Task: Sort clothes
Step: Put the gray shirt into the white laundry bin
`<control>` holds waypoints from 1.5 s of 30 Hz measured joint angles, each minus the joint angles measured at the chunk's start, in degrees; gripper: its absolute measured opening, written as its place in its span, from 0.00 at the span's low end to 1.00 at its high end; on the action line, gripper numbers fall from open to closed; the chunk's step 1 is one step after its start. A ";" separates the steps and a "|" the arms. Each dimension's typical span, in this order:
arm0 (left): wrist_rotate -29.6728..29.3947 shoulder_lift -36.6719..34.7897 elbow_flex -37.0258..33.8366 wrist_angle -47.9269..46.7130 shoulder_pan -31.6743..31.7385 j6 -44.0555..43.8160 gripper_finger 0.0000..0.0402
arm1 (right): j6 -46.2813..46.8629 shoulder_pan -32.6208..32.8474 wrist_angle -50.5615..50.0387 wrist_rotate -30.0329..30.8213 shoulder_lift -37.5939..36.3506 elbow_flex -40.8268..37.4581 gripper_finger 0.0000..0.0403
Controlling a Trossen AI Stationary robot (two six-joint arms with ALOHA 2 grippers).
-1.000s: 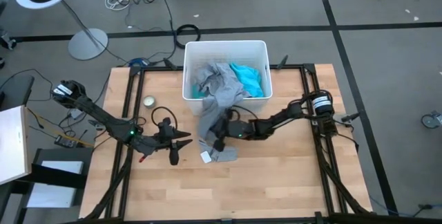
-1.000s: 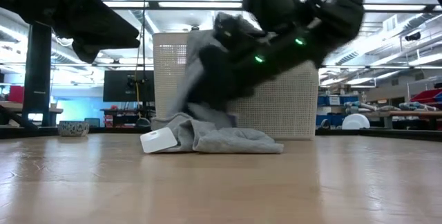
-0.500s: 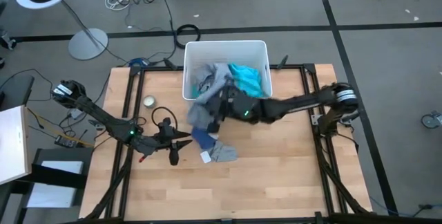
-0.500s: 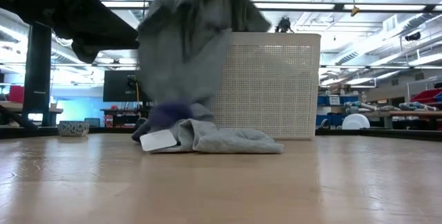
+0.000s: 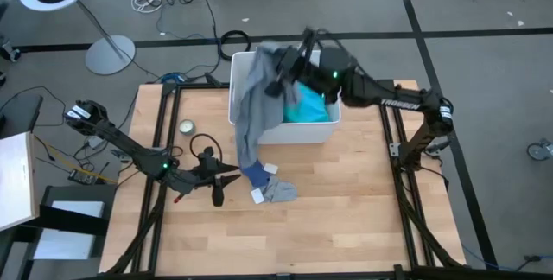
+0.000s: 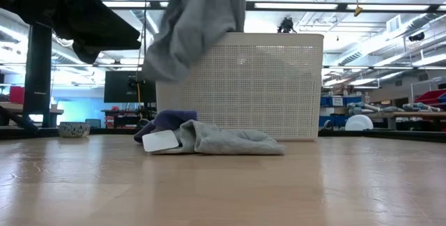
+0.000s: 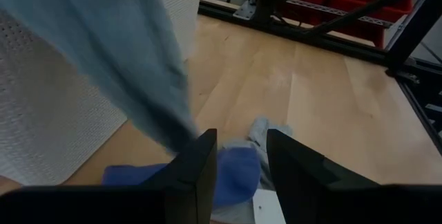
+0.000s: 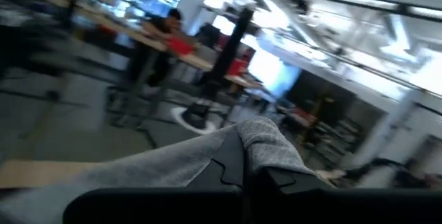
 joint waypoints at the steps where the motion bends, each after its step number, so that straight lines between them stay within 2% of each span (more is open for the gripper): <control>1: 0.02 0.00 0.00 -0.08 0.00 0.02 0.33 | -0.02 -1.11 -0.12 1.77 0.02 0.55 0.00; 6: -0.10 0.00 0.00 -1.81 0.00 -0.18 0.33 | -0.01 -6.52 0.17 14.99 -0.10 2.62 0.00; 10: -0.24 0.00 0.00 -2.92 0.00 -0.66 0.33 | 1.57 -9.02 -4.25 16.52 -0.44 2.82 0.00; 13: -0.61 0.00 0.00 -3.38 0.02 -1.07 0.33 | 5.81 -8.97 -12.51 16.54 -0.37 2.84 0.00; 16: -1.20 0.00 -0.02 -4.12 0.02 -1.30 0.33 | 15.94 -8.80 -24.84 10.99 -0.01 2.82 0.00; 20: -1.42 0.00 -0.81 -4.21 0.02 -2.34 0.33 | 31.18 -10.23 -38.18 -5.62 0.00 1.64 0.00; 22: -1.59 0.00 -1.10 -3.88 0.06 -3.00 0.33 | 34.98 -10.86 -40.14 -10.50 0.00 -0.73 0.00; 24: -1.77 0.00 -1.39 -3.81 0.07 -3.30 0.33 | 35.91 -11.47 -40.69 -12.60 0.09 -3.53 0.01; 28: -1.90 0.00 -1.42 -2.90 0.07 -3.35 0.33 | 37.00 -12.54 -35.85 -16.74 0.78 -10.55 0.01; 32: -1.90 0.00 -1.42 -2.17 0.07 -3.13 0.33 | 40.37 -13.24 -30.99 -18.35 3.53 -16.65 0.01; 35: -1.90 0.00 -1.42 -2.20 0.07 -3.12 0.33 | 40.54 -13.63 -29.10 -17.30 7.14 -19.52 0.01; 40: -1.90 0.00 -1.42 -2.18 0.07 -3.09 0.33 | 40.99 -14.23 -30.17 -11.35 14.97 -20.31 0.02; 45: -1.90 -0.02 -1.42 -2.41 0.07 -3.13 0.33 | 40.52 -14.42 -30.27 -10.58 19.74 -20.28 0.04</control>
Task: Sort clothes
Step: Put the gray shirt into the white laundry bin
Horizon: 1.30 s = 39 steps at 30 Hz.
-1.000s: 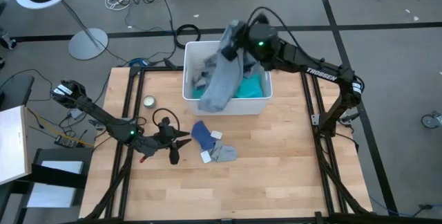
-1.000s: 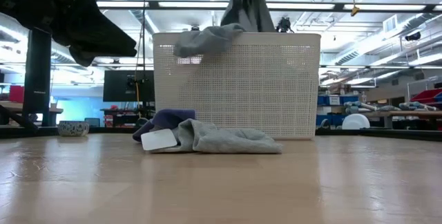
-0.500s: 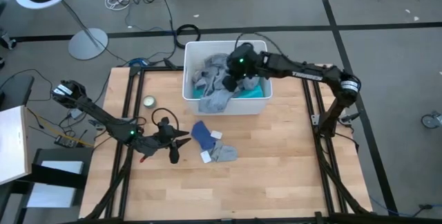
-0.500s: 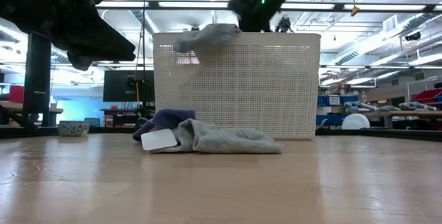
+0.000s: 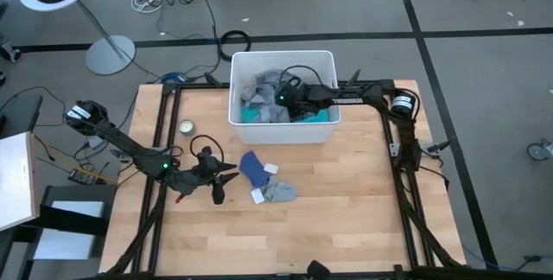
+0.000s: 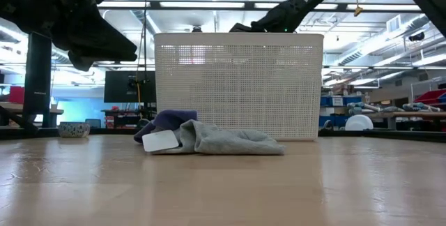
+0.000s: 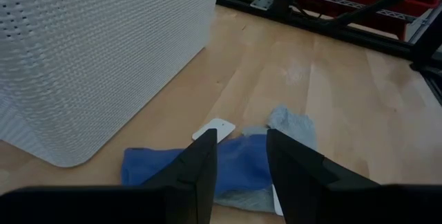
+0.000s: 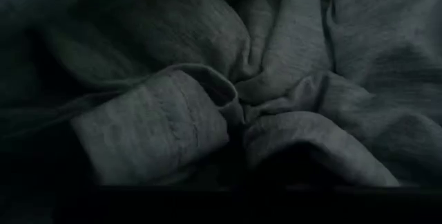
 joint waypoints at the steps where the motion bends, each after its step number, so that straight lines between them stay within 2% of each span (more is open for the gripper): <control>1: 0.00 0.01 0.00 0.06 0.00 0.00 0.33 | -0.02 -0.02 0.06 0.00 0.00 0.04 0.05; 5: 0.00 0.02 0.00 -0.14 0.00 0.00 0.33 | -1.56 -0.04 -0.14 0.00 -1.62 0.97 0.06; 14: 0.00 0.02 0.00 -0.19 0.02 -0.02 0.33 | -3.21 -0.11 0.49 -0.13 -13.05 6.82 0.09; 18: 0.00 0.02 0.00 0.21 0.00 -0.03 0.33 | -2.72 -0.11 -0.50 -2.50 -16.73 7.25 0.17; 25: 1.12 0.01 0.00 0.28 0.00 -1.61 0.33 | -1.18 -0.44 -7.58 -2.99 -20.50 7.23 0.37; 29: 1.75 0.01 0.00 0.25 -0.02 -2.66 0.33 | 0.23 -0.44 -10.71 -3.41 -22.62 7.15 0.42; 31: 1.75 0.00 0.00 0.23 -0.02 -2.80 0.33 | 1.26 -0.40 -10.39 -4.87 -24.02 7.16 0.42; 36: 1.75 0.02 0.00 0.24 -0.02 -2.87 0.33 | 2.34 -0.37 -9.89 -14.06 -25.55 7.17 0.41; 39: 1.75 0.01 0.00 0.25 -0.02 -3.22 0.33 | 8.53 -0.33 -13.45 -14.67 -25.97 7.17 0.41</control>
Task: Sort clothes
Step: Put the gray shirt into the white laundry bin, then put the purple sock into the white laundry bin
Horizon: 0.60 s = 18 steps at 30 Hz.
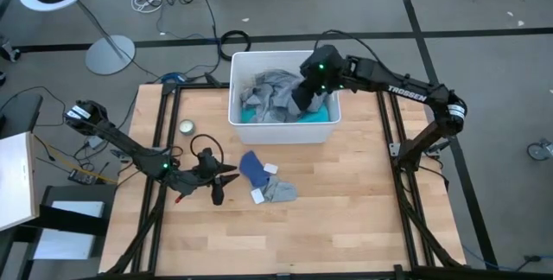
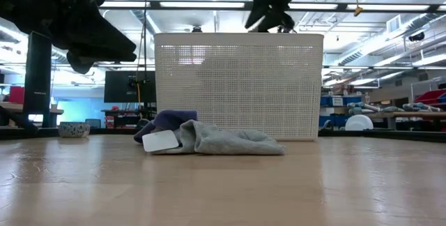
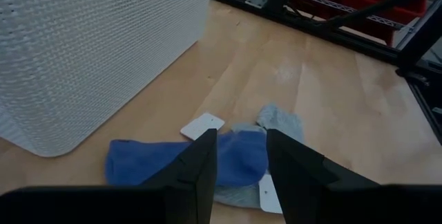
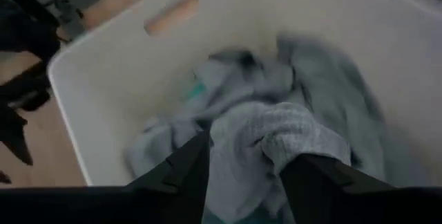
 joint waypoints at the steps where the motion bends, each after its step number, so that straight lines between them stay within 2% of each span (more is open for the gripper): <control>1: 0.00 0.01 0.00 0.06 0.00 -0.05 0.33 | 0.98 -0.15 -2.12 -0.20 0.00 0.02 0.40; 4: 0.02 0.01 0.02 -0.10 0.00 -1.23 0.33 | 3.36 -0.65 -10.54 -1.02 0.44 0.02 0.39; 6: 0.11 0.01 0.02 -0.11 -0.02 -1.35 0.33 | 3.88 -1.32 -15.55 -3.79 0.54 -0.02 0.38; 9: 0.42 0.01 0.02 -0.08 -0.02 -1.48 0.33 | 3.05 -1.66 -17.82 -5.02 0.57 -0.02 0.37; 14: 0.44 0.01 0.02 0.03 -0.02 -1.97 0.33 | 2.33 -1.66 -17.11 2.92 0.24 -0.02 0.35; 18: 1.81 0.00 0.04 0.06 -0.06 -2.83 0.33 | 0.96 -1.21 -17.25 3.78 0.12 -0.02 0.34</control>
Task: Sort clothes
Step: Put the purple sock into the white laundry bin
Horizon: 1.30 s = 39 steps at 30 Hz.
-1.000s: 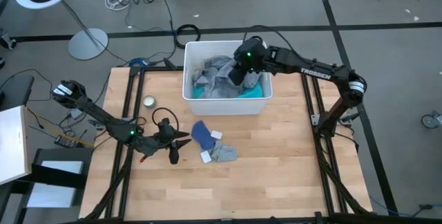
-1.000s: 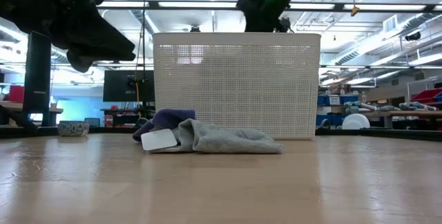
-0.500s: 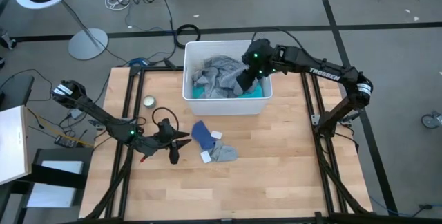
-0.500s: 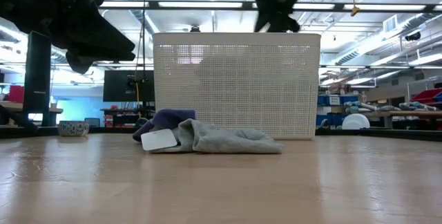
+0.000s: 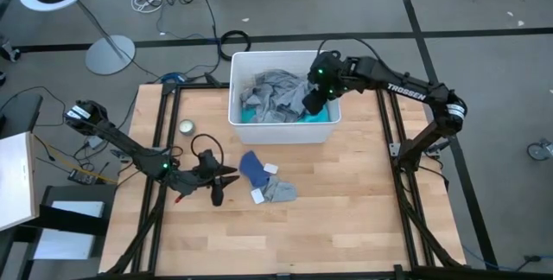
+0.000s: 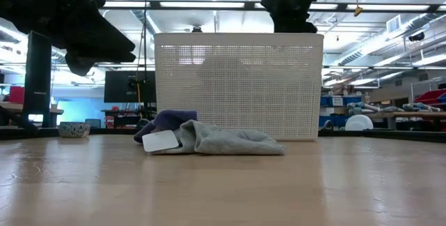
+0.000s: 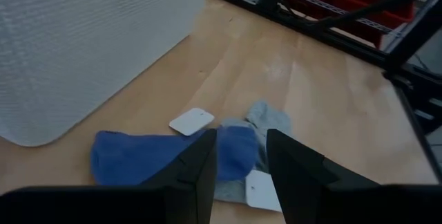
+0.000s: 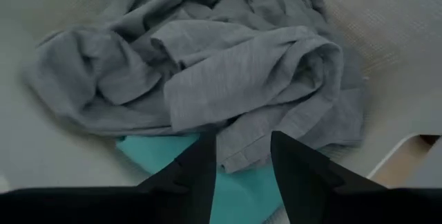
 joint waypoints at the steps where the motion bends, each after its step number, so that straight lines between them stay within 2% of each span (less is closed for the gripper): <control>1: 0.36 0.00 0.00 0.27 -0.03 -0.02 0.33 | -0.79 0.40 -0.27 -0.04 -0.23 0.00 0.34; 3: 1.07 0.01 0.00 0.94 -0.16 0.01 0.33 | -1.52 1.98 -0.27 1.61 -1.47 0.00 0.34; 8: 1.23 0.94 0.02 1.35 -1.44 0.32 0.33 | -3.53 9.55 1.94 12.30 -7.59 0.00 0.32; 14: 3.39 7.23 0.04 2.51 -1.82 2.03 0.33 | -1.73 21.76 2.03 14.14 -15.01 -0.94 0.31; 17: 3.65 11.13 0.20 5.30 -1.80 6.19 0.33 | 1.70 29.03 2.74 15.19 -18.44 -4.11 0.31; 23: 2.24 18.07 1.72 5.90 -0.37 11.33 0.33 | 14.42 45.40 5.51 27.56 -23.66 -15.83 0.31; 26: 2.06 21.60 2.11 5.59 1.66 12.69 0.33 | 20.57 52.23 10.44 31.98 -24.57 -23.37 0.31; 30: 2.59 25.71 3.17 5.63 4.87 13.97 0.33 | 27.17 57.76 19.80 35.19 -23.92 -32.43 0.31; 36: 1.84 29.68 4.72 5.57 9.75 15.49 0.33 | 31.53 60.56 38.98 35.84 -20.94 -44.42 0.31; 39: 1.83 30.03 5.67 5.48 11.59 14.04 0.27 | 31.47 60.66 50.22 35.89 -18.80 -49.53 0.31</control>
